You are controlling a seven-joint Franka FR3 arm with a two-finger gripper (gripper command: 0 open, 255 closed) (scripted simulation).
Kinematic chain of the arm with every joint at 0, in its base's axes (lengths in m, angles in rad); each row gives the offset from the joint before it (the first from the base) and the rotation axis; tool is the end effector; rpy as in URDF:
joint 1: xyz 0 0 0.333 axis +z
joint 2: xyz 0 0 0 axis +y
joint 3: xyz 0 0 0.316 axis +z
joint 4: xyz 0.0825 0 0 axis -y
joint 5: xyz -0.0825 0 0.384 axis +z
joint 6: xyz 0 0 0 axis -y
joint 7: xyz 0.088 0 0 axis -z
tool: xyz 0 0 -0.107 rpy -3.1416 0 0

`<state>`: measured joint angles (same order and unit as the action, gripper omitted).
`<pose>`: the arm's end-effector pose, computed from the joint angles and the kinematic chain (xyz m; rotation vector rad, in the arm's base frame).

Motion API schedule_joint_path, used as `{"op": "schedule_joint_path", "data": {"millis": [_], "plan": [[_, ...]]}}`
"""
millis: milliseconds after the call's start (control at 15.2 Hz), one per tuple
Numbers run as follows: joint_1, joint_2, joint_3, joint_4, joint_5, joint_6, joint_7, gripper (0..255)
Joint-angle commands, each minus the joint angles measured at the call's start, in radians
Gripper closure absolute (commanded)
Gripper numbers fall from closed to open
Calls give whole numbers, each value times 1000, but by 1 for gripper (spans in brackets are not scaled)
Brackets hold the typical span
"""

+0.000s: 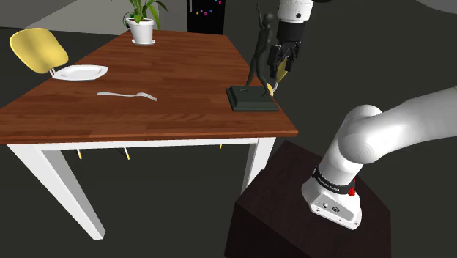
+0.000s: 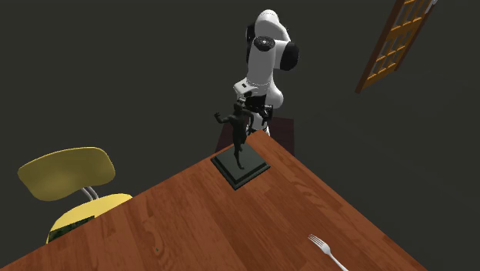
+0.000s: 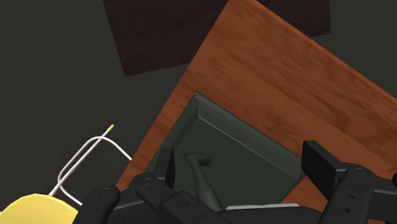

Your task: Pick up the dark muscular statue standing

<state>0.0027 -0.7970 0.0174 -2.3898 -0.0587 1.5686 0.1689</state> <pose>0.3028 0.0013 0.5780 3.0594 -0.2354 -0.0271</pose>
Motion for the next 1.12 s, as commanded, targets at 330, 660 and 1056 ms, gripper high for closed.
{"op": "schedule_joint_path", "data": {"millis": [330,660,1056], "plan": [[-5,140,-22,234,-24,-97,-52,0],[-6,293,-38,496,-41,-209,-106,0],[-8,511,-55,879,-58,-376,-177,0]]}}
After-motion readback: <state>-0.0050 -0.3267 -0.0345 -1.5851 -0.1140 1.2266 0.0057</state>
